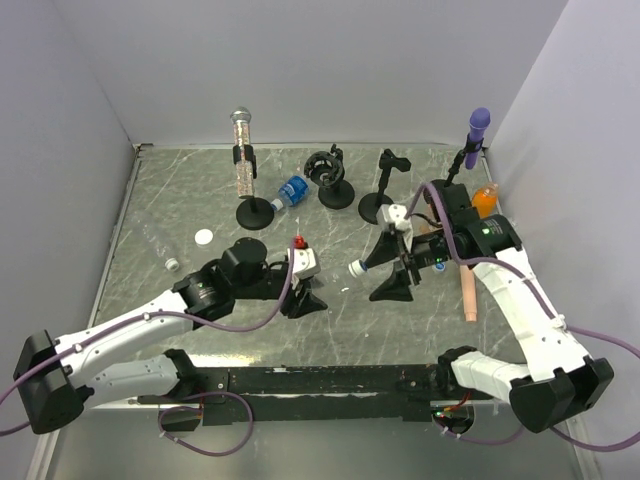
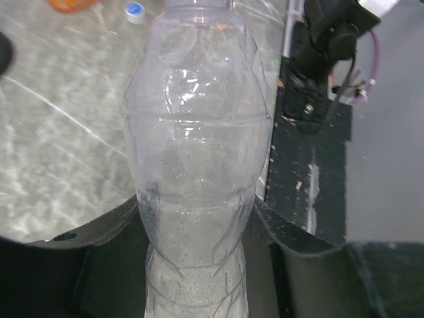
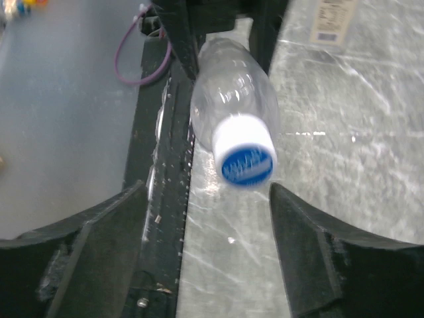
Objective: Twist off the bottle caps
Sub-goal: Unscrew the bottle cap at the corner of the board.
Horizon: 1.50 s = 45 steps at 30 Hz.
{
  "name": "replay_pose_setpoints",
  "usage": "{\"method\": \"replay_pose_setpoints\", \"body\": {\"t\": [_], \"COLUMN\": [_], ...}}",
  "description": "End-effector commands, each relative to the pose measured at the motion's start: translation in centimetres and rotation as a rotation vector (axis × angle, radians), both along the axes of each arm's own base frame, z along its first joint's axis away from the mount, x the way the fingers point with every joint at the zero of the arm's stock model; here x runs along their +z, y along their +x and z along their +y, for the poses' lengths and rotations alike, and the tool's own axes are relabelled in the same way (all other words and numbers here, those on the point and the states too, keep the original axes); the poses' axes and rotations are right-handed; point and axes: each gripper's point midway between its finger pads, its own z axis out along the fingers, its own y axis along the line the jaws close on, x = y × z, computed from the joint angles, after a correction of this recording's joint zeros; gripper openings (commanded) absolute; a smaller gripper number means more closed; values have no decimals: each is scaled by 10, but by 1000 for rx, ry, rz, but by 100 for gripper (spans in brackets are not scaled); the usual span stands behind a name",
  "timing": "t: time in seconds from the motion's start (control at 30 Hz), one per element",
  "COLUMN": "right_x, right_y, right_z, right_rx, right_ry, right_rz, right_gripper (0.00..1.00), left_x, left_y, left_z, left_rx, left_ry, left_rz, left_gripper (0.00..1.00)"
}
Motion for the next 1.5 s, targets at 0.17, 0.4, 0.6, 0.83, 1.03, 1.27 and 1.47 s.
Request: {"method": "replay_pose_setpoints", "body": {"t": [0.17,0.4,0.6,0.83,1.03,1.27,1.47], "right_x": [53,23,14,10,13,18,24], "right_y": [43,51,44,44,46,45,25], "right_z": [-12,-17,-18,-17,-14,-11,-12], "right_rx": [-385,-613,-607,-591,-561,-502,-293], "right_ry": [147,100,63,50,65,85,96], "right_rz": [314,644,682,694,708,679,444], "right_gripper": [86,84,81,70,58,27,10], "left_x": [26,32,24,25,25,23,21], "left_y": [24,36,38,39,37,35,12], "left_z": [-2,-14,-27,-31,-34,-33,-40], "left_rx": [189,371,380,385,371,360,221], "left_ry": [-9,70,109,111,109,113,70], "left_rz": [-174,-312,-326,-331,-324,-313,-254], "left_gripper": [22,22,21,21,21,21,22]}}
